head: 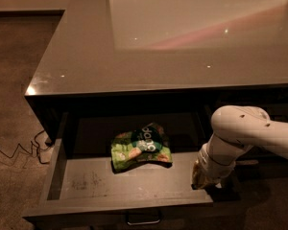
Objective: Open top drawer
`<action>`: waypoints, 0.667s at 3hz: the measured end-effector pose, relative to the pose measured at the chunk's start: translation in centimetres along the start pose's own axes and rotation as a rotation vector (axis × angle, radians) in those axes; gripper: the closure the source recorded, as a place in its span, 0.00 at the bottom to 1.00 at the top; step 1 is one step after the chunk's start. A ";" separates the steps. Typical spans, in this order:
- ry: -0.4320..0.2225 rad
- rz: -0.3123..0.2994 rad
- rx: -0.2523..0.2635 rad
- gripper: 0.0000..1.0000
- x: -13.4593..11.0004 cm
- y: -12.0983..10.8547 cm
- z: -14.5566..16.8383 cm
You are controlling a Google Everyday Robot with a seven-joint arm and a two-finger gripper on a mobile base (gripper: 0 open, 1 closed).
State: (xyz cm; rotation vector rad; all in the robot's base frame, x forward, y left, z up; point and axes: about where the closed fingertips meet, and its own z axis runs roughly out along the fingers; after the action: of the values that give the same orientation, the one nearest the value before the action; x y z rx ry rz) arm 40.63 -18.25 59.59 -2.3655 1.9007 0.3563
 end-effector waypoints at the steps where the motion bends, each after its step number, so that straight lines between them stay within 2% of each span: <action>1: 0.000 0.000 0.000 1.00 0.0 0.0 0.0; 2: 0.000 0.000 0.000 0.82 0.0 0.0 0.0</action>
Offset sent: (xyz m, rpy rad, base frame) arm 0.0000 0.0000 0.0000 0.0000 0.0000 0.0000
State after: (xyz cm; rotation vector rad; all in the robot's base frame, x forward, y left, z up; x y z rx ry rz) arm 40.63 -18.25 59.59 -2.3655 1.9007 0.3565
